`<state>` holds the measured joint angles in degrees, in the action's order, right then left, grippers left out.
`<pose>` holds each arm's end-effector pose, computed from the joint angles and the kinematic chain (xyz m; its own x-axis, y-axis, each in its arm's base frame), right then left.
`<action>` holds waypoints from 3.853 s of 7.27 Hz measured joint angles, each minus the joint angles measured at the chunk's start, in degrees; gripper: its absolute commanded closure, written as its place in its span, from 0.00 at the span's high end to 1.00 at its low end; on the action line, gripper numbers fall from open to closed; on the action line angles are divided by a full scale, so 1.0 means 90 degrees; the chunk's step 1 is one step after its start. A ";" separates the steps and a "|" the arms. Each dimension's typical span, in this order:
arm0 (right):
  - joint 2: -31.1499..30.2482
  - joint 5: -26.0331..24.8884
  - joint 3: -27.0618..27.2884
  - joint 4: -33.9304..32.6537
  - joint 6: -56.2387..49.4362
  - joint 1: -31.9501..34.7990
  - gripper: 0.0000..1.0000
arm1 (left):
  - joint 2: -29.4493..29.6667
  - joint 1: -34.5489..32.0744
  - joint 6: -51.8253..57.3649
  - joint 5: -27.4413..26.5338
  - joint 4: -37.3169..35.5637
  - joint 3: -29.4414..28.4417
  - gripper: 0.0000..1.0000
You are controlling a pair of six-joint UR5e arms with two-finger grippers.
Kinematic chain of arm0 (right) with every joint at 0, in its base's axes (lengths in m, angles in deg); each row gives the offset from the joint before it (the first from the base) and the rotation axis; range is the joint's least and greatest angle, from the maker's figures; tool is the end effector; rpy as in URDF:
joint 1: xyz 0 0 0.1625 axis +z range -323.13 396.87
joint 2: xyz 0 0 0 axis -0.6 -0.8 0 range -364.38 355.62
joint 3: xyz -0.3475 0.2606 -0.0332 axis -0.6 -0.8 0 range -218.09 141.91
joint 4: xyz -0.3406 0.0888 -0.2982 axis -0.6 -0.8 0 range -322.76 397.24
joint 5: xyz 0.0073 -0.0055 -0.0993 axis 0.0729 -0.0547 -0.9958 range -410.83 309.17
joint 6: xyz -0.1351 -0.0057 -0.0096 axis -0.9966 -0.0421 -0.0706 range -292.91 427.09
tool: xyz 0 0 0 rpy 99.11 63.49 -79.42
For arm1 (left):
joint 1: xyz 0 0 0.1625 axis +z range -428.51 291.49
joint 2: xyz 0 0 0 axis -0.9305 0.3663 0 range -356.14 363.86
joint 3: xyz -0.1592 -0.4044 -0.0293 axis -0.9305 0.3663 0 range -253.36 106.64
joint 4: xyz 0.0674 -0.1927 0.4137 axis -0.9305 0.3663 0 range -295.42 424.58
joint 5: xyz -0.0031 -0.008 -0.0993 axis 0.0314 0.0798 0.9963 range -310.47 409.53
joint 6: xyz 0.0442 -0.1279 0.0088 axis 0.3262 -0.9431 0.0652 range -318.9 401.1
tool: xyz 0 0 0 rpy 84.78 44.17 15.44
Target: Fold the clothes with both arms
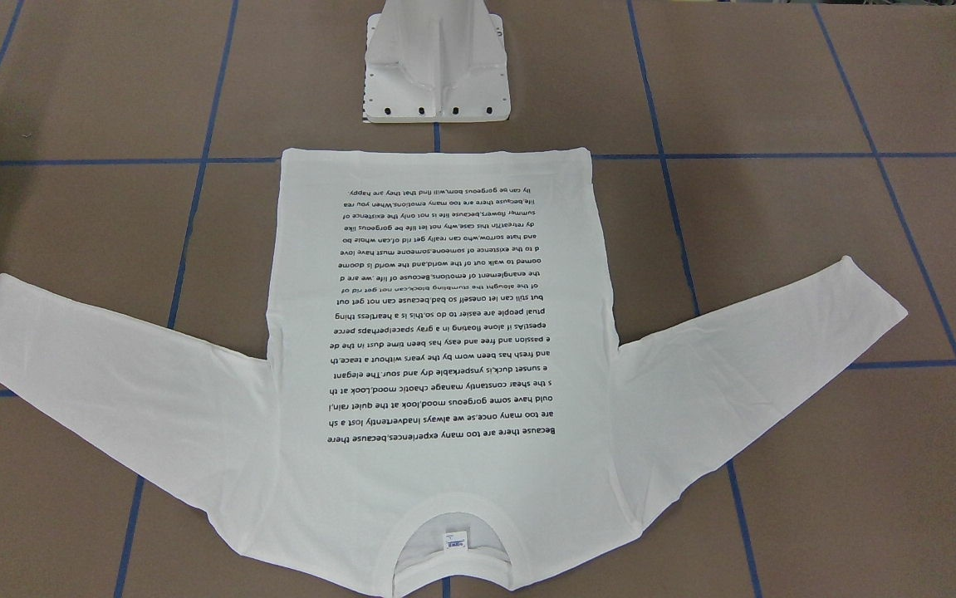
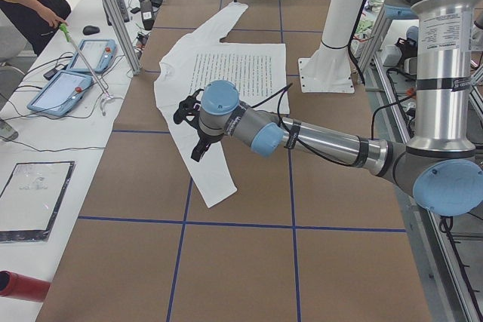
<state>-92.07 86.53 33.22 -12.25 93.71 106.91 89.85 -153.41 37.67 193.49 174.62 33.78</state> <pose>-0.1629 -0.5470 0.7653 0.6171 -0.0750 0.7833 0.0391 0.9971 0.0647 0.0232 -0.5268 0.5089 0.5502 0.4423 -0.7082 -0.0417 0.8617 0.5057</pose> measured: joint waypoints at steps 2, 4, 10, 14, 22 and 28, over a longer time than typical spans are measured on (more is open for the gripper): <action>0.0038 -0.0005 -0.0039 0.0000 0.0001 -0.0016 0.40 | -0.0003 -0.0006 0.0000 0.0001 0.0000 0.0000 1.00; 0.0056 0.0000 -0.0058 0.0004 -0.0001 -0.0025 0.00 | -0.0027 -0.0009 0.0013 0.0003 0.0004 0.0002 1.00; 0.0153 0.0106 0.1025 -0.0093 0.0645 -0.0061 0.00 | -0.0144 -0.0010 0.0052 0.0043 0.0029 0.0034 1.00; 0.1755 -0.0798 0.1941 -0.0152 0.4705 -0.1657 0.00 | -0.0117 -0.0004 0.0002 0.0059 0.0020 0.0022 1.00; 0.6588 -0.4877 -0.0028 -0.1214 0.7964 -0.4621 0.00 | -0.0120 -0.0004 0.0000 0.0060 0.0029 -0.0022 1.00; 0.6865 -0.5426 -0.0476 -0.1196 0.8302 -0.4818 0.95 | -0.0130 0.0006 0.0004 0.0053 0.0029 -0.0056 1.00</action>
<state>-30.29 37.70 28.94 -23.01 168.43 63.55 88.68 -153.36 37.70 193.97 174.88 33.27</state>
